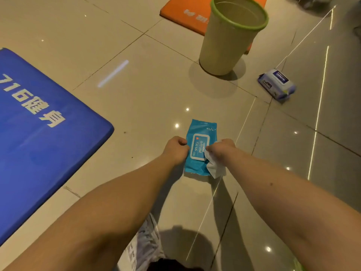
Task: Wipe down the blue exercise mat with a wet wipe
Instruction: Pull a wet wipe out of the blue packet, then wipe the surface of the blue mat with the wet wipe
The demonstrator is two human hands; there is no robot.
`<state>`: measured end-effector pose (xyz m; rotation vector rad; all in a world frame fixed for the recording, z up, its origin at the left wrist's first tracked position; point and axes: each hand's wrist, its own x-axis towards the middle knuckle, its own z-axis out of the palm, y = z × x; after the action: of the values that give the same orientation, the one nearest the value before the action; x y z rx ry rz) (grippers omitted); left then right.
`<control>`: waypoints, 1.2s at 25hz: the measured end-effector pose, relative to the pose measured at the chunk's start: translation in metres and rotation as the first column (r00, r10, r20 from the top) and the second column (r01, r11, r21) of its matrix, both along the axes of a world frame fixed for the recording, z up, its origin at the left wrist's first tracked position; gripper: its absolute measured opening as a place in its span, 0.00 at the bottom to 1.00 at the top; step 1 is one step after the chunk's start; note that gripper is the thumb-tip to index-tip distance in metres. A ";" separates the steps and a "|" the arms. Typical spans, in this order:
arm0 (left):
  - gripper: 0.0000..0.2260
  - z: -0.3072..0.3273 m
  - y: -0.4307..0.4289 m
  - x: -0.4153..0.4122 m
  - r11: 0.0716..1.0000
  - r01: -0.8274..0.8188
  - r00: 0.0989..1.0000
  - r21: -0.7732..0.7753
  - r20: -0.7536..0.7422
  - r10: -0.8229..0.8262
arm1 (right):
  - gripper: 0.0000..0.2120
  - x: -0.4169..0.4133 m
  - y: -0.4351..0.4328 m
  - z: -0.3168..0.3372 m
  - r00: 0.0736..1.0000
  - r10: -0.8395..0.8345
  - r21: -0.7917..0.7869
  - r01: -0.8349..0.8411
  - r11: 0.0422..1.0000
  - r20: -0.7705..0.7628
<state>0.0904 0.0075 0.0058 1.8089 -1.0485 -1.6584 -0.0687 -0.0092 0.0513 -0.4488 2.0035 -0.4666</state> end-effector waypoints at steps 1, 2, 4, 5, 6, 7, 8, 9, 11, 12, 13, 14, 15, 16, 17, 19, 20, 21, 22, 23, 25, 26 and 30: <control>0.07 -0.001 -0.003 -0.014 1.000 0.022 1.000 0.014 -0.014 -0.022 | 0.07 -0.010 -0.003 -0.001 0.997 -0.081 0.011 0.081 0.997 -0.003; 0.09 -0.004 -0.006 -0.027 0.998 0.045 0.999 0.033 -0.031 -0.044 | 0.06 -0.020 -0.007 -0.003 0.973 -0.222 0.042 0.219 0.975 0.062; 0.14 -0.001 -0.008 -0.046 0.993 0.096 0.993 0.067 -0.071 -0.092 | 0.11 -0.035 -0.005 -0.008 0.909 -0.413 0.067 0.409 0.910 0.050; 0.15 0.000 -0.008 -0.053 0.988 0.135 0.989 0.071 -0.071 -0.130 | 0.10 -0.041 -0.004 -0.013 0.914 -0.406 0.112 0.403 0.908 0.000; 0.17 0.000 -0.009 -0.057 0.982 0.177 0.984 0.061 -0.043 -0.175 | 0.07 -0.043 -0.005 -0.013 0.931 -0.355 0.150 0.364 0.919 -0.080; 0.18 0.002 -0.009 -0.057 0.977 0.208 0.978 0.052 -0.009 -0.208 | 0.07 -0.049 -0.005 -0.014 0.965 -0.163 0.144 0.194 0.970 -0.204; 0.20 0.005 -0.009 -0.054 0.976 0.214 0.976 0.044 0.021 -0.215 | 0.09 -0.049 -0.007 -0.013 0.961 0.012 0.133 0.027 0.991 -0.278; 0.20 0.007 -0.010 -0.048 0.979 0.199 0.979 0.036 0.031 -0.201 | 0.13 -0.049 -0.011 -0.016 0.948 0.042 0.072 -0.020 0.997 -0.316; 0.17 0.014 -0.011 -0.033 0.988 0.149 0.989 0.046 -0.008 -0.149 | 0.19 -0.035 -0.015 -0.009 0.965 0.043 -0.047 -0.057 0.997 -0.260; 0.16 0.019 -0.012 -0.026 0.991 0.121 0.992 0.056 -0.034 -0.120 | 0.17 -0.025 -0.017 -0.004 0.966 0.075 -0.088 -0.099 0.991 -0.249; 0.17 0.026 -0.011 -0.018 0.992 0.104 0.994 0.070 -0.053 -0.101 | 0.14 -0.013 -0.019 0.005 0.965 0.124 -0.103 -0.151 0.983 -0.231; 0.18 0.034 -0.009 -0.010 0.992 0.096 0.994 0.083 -0.067 -0.091 | 0.13 0.002 -0.018 0.015 0.981 0.129 -0.116 -0.147 0.982 -0.147; 0.20 0.043 -0.007 -0.001 0.992 0.087 0.993 0.092 -0.083 -0.080 | 0.15 0.017 -0.018 0.022 0.990 0.125 -0.145 -0.132 0.980 -0.058; 0.22 0.052 -0.003 0.007 0.992 0.074 0.991 0.102 -0.116 -0.062 | 0.17 0.033 -0.017 0.030 0.995 0.098 -0.168 -0.091 0.982 0.034; 0.23 0.061 0.001 0.018 0.993 0.051 0.988 0.108 -0.150 -0.035 | 0.20 0.047 -0.016 0.036 0.991 0.087 -0.191 -0.065 0.979 0.106; 0.23 0.077 0.013 0.043 0.995 -0.005 0.985 0.096 -0.174 0.022 | 0.20 0.075 -0.014 0.049 0.960 0.136 -0.197 -0.088 0.976 0.244; 0.21 0.084 0.020 0.056 0.997 -0.030 0.988 0.073 -0.146 0.041 | 0.19 0.087 -0.013 0.058 0.936 0.148 -0.191 -0.090 0.977 0.318; 0.18 0.089 0.025 0.068 0.998 -0.053 0.994 0.038 -0.091 0.057 | 0.18 0.098 -0.012 0.063 0.901 0.164 -0.182 -0.097 0.978 0.403; 0.14 0.096 0.033 0.083 0.996 -0.089 0.996 -0.006 -0.028 0.089 | 0.18 0.109 -0.008 0.070 0.856 0.196 -0.177 -0.125 0.976 0.478; 0.11 0.103 0.041 0.097 0.990 -0.133 0.991 -0.047 0.024 0.135 | 0.18 0.119 -0.003 0.077 0.813 0.231 -0.173 -0.163 0.971 0.534; 0.13 0.118 0.058 0.123 0.969 -0.224 0.967 -0.109 0.103 0.235 | 0.15 0.140 0.013 0.093 0.775 0.307 -0.154 -0.267 0.951 0.552; 0.15 0.124 0.066 0.136 0.954 -0.269 0.950 -0.131 0.126 0.285 | 0.13 0.150 0.022 0.099 0.762 0.333 -0.132 -0.315 0.940 0.555; 0.15 0.148 0.103 0.184 0.889 -0.433 0.896 -0.147 0.041 0.443 | 0.10 0.195 0.052 0.124 0.675 0.445 -0.106 -0.481 0.870 0.589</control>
<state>0.2740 0.1107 0.1537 1.8585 -0.6886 -1.2281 0.1262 0.0432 0.1748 -0.6601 1.2149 -0.1851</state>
